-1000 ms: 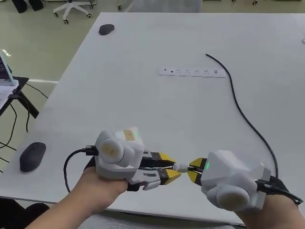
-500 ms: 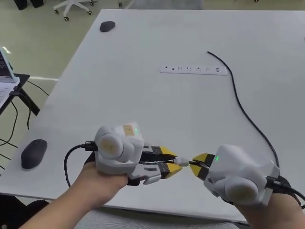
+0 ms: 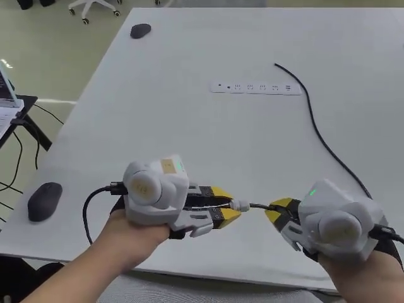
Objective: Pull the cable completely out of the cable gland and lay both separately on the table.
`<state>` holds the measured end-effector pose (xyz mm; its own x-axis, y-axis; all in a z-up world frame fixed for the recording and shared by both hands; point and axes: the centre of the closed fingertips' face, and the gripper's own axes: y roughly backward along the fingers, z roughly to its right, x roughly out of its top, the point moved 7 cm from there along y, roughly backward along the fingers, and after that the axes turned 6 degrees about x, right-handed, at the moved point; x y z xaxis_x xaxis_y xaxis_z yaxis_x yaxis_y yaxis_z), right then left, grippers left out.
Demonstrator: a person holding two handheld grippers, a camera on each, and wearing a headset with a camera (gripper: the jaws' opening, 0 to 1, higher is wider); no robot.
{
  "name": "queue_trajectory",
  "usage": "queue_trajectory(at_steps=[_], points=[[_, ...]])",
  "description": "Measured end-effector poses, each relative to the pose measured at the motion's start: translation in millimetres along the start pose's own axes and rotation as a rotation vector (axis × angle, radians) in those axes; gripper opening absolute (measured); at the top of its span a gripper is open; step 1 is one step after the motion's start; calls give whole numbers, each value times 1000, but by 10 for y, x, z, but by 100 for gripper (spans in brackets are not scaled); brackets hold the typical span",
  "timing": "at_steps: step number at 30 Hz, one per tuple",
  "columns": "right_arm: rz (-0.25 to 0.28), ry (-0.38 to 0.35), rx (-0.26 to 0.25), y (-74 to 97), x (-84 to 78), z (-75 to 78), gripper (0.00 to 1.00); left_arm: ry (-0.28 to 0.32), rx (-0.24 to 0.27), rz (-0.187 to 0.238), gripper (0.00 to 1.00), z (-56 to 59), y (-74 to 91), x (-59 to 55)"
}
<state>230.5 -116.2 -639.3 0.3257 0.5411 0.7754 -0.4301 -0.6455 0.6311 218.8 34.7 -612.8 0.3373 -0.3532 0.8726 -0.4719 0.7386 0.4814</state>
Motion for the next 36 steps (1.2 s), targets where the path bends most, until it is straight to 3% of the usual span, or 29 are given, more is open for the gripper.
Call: queue_trajectory(at_steps=[6,15,22,30,32,36], points=[[-1,-103,-12,-10,-167,96,1,-3,0,-2,15,-4,-5,8],[78,-416,-37,-65,-423,242,1,-1,26,5,15,-38,-21,34],[78,-492,-50,-95,-515,238,0,0,27,-2,15,-49,-30,28],[72,-433,-43,-49,-482,204,2,4,26,-13,15,-58,-3,-5],[92,-366,-44,-24,-447,209,2,10,30,-11,15,-83,26,-1],[82,-287,-33,-7,-411,169,2,32,42,-4,15,-124,60,-8]])
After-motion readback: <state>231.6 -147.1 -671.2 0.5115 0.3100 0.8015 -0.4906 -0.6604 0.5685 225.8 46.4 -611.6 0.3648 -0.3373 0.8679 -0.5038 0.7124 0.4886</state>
